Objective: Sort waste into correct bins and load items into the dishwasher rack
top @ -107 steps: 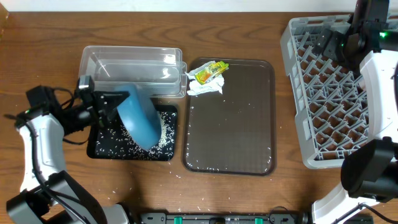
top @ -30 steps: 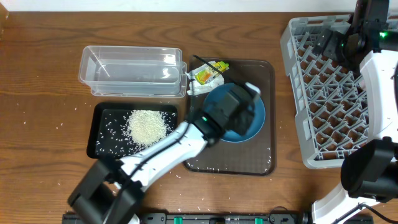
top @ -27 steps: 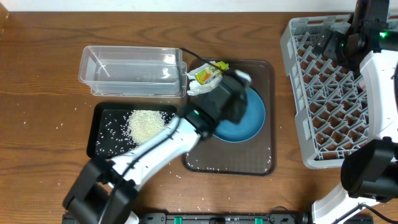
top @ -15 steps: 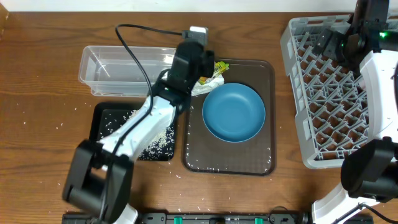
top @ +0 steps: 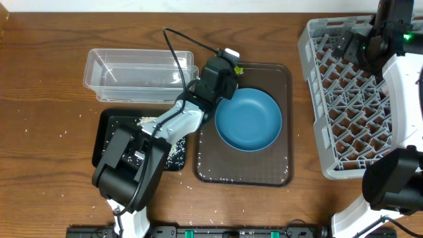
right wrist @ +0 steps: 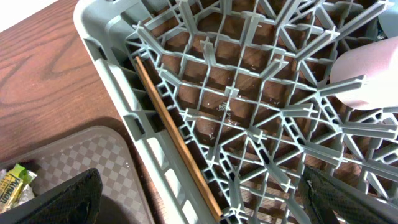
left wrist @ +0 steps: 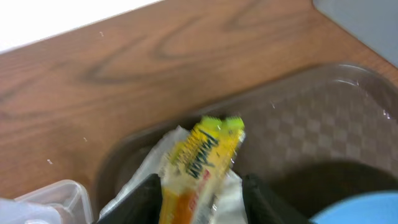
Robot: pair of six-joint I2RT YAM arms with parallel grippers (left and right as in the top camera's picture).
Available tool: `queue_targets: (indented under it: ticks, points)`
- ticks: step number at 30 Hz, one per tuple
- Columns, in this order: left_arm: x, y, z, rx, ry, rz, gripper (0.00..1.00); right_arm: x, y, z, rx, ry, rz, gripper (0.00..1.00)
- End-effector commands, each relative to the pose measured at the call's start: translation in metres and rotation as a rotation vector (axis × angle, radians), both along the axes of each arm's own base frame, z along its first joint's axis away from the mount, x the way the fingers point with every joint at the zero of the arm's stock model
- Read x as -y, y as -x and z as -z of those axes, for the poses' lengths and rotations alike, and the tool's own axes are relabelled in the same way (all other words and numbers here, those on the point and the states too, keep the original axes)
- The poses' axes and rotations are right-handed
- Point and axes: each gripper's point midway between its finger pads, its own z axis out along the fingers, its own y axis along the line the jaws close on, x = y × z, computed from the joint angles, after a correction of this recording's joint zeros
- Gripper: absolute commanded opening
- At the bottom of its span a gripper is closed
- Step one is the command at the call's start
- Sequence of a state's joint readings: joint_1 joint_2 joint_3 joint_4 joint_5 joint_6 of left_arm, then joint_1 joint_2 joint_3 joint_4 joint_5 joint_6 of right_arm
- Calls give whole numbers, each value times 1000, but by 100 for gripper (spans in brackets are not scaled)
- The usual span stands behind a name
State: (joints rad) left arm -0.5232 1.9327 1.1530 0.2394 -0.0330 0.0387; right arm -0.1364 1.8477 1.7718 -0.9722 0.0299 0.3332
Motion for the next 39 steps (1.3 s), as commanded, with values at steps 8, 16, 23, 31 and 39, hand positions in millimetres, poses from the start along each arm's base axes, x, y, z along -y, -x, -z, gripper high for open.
queue_targets:
  ticks: [8,16,23,31,39]
  points:
    - [5,11,15,-47,-52,29,25,1,1,-7,15,-2,14,99]
    - [1,20,44,-121,-96,32,24,1,1,-7,15,-2,14,99]
    - [5,31,58,-167,-122,52,22,1,1,-7,15,-2,14,99]
    - [35,46,30,-116,-98,115,23,1,1,-7,15,-2,14,99]
    - [24,30,-15,-6,-62,55,31,1,1,-7,15,-2,14,99]
